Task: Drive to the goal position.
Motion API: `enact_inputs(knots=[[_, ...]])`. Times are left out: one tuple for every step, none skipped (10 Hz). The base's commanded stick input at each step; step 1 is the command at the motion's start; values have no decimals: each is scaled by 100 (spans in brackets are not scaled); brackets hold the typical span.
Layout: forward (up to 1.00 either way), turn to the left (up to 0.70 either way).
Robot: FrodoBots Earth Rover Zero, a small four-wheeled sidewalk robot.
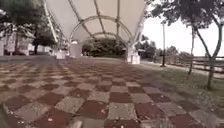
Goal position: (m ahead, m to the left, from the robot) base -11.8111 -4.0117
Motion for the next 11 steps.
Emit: enact_inputs(knots=[[0,0],[0,0],[0,0],[0,0],[0,0],[0,0],[0,-14],[0,-45],[0,-45],[0,-45],[0,-45]])
